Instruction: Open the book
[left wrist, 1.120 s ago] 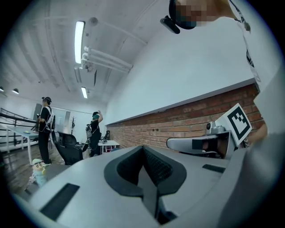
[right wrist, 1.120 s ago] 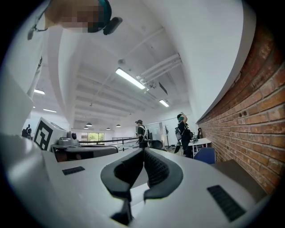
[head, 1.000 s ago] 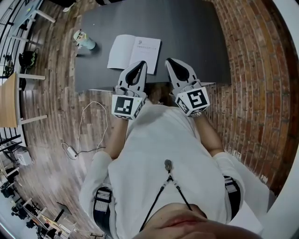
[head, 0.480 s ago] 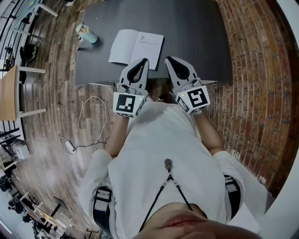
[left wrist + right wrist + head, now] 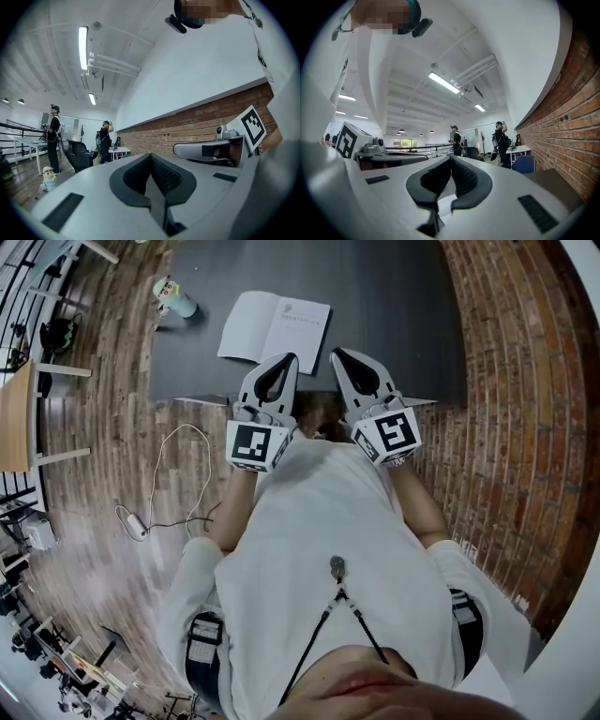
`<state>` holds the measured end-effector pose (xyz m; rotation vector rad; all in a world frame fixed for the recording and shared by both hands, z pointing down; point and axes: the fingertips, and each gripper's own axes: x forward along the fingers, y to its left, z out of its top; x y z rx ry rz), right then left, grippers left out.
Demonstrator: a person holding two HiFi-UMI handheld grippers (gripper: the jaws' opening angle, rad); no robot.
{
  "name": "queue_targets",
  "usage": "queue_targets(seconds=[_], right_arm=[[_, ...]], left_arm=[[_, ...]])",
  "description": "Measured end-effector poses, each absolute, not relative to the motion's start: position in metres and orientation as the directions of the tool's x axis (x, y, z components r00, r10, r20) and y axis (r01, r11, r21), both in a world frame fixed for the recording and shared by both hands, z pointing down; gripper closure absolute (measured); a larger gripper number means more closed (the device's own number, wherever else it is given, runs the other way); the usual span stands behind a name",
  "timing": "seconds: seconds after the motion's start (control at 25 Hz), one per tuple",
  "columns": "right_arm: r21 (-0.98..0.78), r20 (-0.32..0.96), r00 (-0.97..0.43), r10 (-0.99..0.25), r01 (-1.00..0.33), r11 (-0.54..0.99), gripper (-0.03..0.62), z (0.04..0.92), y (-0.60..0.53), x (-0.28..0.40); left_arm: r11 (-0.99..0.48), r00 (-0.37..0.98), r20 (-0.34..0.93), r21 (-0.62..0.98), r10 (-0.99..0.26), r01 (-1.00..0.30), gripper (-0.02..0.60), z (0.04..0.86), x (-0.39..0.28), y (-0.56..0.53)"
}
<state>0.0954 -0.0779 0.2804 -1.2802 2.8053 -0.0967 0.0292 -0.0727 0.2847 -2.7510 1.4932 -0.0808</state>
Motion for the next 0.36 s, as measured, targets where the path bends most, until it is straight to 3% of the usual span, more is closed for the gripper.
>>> queue_targets(seconds=[0.36], right_arm=[[-0.081,-0.005,-0.666,-0.746,-0.743,0.665,0.557,0.2848,-0.0831,0.0967]], left_arm=[[-0.537,0.535,0.045,-0.024,-0.843,-0.843,0.560,0.2890,0.0318,-0.0760]])
